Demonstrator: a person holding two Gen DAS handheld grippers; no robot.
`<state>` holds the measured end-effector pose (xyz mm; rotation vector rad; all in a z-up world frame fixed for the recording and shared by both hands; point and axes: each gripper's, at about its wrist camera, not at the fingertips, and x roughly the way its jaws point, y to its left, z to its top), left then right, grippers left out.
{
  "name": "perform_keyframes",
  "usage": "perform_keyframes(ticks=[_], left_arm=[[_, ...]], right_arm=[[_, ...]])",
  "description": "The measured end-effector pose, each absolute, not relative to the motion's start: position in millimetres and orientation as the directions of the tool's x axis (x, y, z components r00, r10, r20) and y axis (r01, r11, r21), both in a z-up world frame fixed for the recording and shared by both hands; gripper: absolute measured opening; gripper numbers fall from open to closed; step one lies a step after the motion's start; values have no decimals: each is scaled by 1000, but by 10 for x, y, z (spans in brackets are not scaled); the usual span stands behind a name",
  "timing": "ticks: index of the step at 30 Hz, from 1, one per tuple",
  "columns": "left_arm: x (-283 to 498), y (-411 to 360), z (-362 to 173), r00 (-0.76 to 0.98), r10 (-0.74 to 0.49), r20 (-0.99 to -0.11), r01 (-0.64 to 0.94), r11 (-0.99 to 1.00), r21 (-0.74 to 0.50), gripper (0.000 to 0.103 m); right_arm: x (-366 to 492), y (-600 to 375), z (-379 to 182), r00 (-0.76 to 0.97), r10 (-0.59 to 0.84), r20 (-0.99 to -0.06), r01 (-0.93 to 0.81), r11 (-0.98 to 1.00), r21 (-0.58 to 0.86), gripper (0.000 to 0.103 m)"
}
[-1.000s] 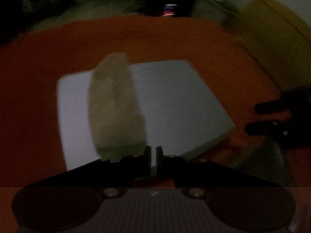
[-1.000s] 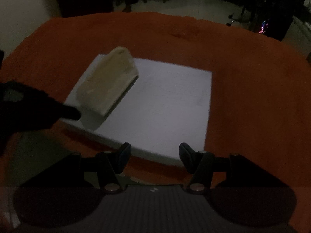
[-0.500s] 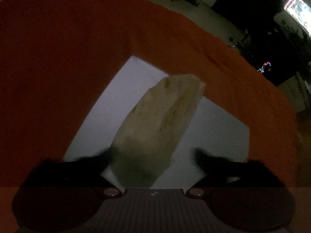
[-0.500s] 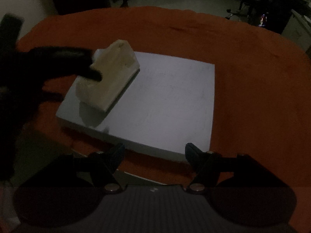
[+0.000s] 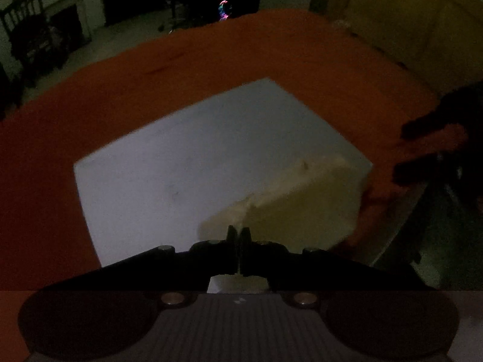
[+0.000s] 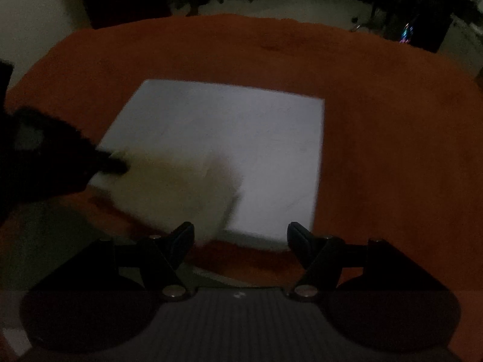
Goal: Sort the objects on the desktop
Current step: 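Lift the tissue pouch with the left tool and carry it toward the box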
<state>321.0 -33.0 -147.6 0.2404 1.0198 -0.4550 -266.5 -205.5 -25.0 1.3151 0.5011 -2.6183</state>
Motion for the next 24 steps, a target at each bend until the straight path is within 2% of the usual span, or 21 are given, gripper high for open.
perform_keyframes(ticks=[3,6,7,9,10,11,13,16,17,18,19,20,21,22,23,24], left_arm=[[3231,-362,-1475,436,-250,-865,479,878,-13,2],[3278,-384,-1471,430,-248,-868,486,874,-8,5],[3290,-378,-1473,431,-243,-869,481,877,-6,10],[3274,-337,-1458,437,-238,-867,463,886,-10,32],[3229,-341,-1439,446,-235,-864,452,892,-9,48],[3185,-338,-1454,462,-224,-858,437,900,0,54],[3171,-290,-1438,456,-227,-860,426,905,-13,58],[3087,-227,-1406,468,-239,-851,434,901,-14,83],[3065,-219,-1415,474,-228,-850,432,902,-2,83],[3067,-228,-1442,472,-210,-856,420,907,9,83],[3083,-239,-1475,466,-200,-862,407,914,8,79],[3096,-249,-1508,455,-208,-866,400,917,-10,66],[3110,-258,-1541,442,-216,-871,392,919,-30,52],[3133,-269,-1577,416,-225,-881,387,920,-52,19],[3153,-298,-1617,395,-225,-891,391,918,-58,10],[3134,-323,-1629,418,-226,-880,401,915,-45,10]], right_arm=[[-2777,-1988,-236,-606,15,-795,277,-933,-229,72],[-2881,-1965,-236,-578,-21,-815,274,-946,-171,74],[-2910,-1976,-243,-570,-34,-821,278,-948,-154,75],[-2962,-2043,-290,-551,-36,-834,291,-945,-151,75],[-2983,-2086,-317,-540,-37,-841,300,-942,-151,75],[-3000,-2131,-343,-530,-38,-847,309,-939,-151,75],[-3036,-2220,-397,-509,-39,-860,326,-933,-151,76],[-3064,-2344,-452,-500,-37,-865,342,-926,-158,76],[-3076,-2373,-464,-496,-38,-868,345,-925,-157,76],[-3096,-2397,-484,-489,-35,-872,345,-925,-156,74],[-3114,-2409,-502,-485,-32,-874,343,-926,-157,73],[-3132,-2418,-519,-481,-28,-876,340,-927,-158,63],[-3147,-2429,-537,-474,-22,-880,344,-925,-162,40],[-3160,-2440,-556,-467,-16,-884,348,-922,-167,25],[-3161,-2445,-559,-467,-5,-884,349,-920,-179,13],[-3142,-2450,-565,-475,3,-880,348,-918,-191,11]])
